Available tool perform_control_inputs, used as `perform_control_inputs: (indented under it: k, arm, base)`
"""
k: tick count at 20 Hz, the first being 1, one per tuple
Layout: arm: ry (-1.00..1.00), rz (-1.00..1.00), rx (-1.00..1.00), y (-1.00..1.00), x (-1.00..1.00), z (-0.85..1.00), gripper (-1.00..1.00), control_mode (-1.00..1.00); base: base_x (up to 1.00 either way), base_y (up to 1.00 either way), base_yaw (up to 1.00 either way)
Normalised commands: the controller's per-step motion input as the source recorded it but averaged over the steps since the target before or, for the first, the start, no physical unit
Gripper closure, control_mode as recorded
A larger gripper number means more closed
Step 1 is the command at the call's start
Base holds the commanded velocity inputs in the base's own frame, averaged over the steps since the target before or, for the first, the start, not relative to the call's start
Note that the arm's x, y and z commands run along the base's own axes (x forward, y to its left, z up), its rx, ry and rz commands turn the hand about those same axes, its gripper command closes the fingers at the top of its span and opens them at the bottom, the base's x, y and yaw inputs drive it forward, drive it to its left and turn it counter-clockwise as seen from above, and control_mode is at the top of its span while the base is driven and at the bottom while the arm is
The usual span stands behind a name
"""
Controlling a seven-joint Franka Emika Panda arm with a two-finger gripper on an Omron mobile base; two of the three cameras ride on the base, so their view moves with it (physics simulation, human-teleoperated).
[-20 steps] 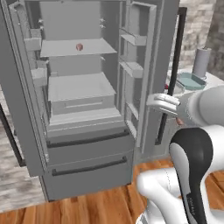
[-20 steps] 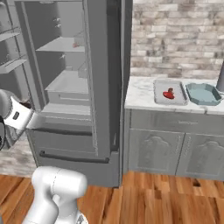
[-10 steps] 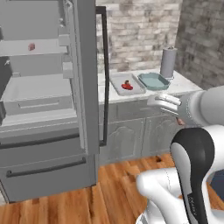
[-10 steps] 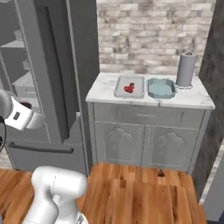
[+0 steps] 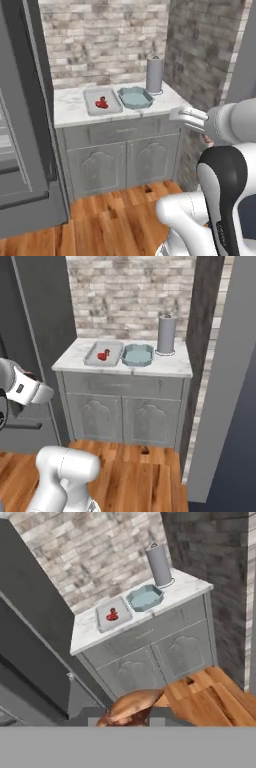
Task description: Place one mushroom and one steak in each tupperware on the nearby counter, to pack two identical lunches.
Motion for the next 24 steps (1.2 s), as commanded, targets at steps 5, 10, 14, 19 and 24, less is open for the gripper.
perform_control_inputs:
  k: [5,10,14,19,24]
  arm:
    - [0.0,0.0,0.0,0.0,0.0,0.0,1.0,1.0]
    - [0.0,0.0,0.0,0.0,0.0,0.0,1.0,1.0]
    - [0.0,0.0,0.0,0.0,0.0,0.0,1.0,1.0]
    - [0.0,0.0,0.0,0.0,0.0,0.0,1.0,1.0]
    - [0.0,0.0,0.0,0.0,0.0,0.0,1.0,1.0]
  base:
    - [0.84,-0.44,-0.12]
    - [1.0,-0.03,-0.13]
    - [1.0,0.09,-0.1]
    - [0.97,0.02,-0.05]
    - [0.73,0.0,0.0]
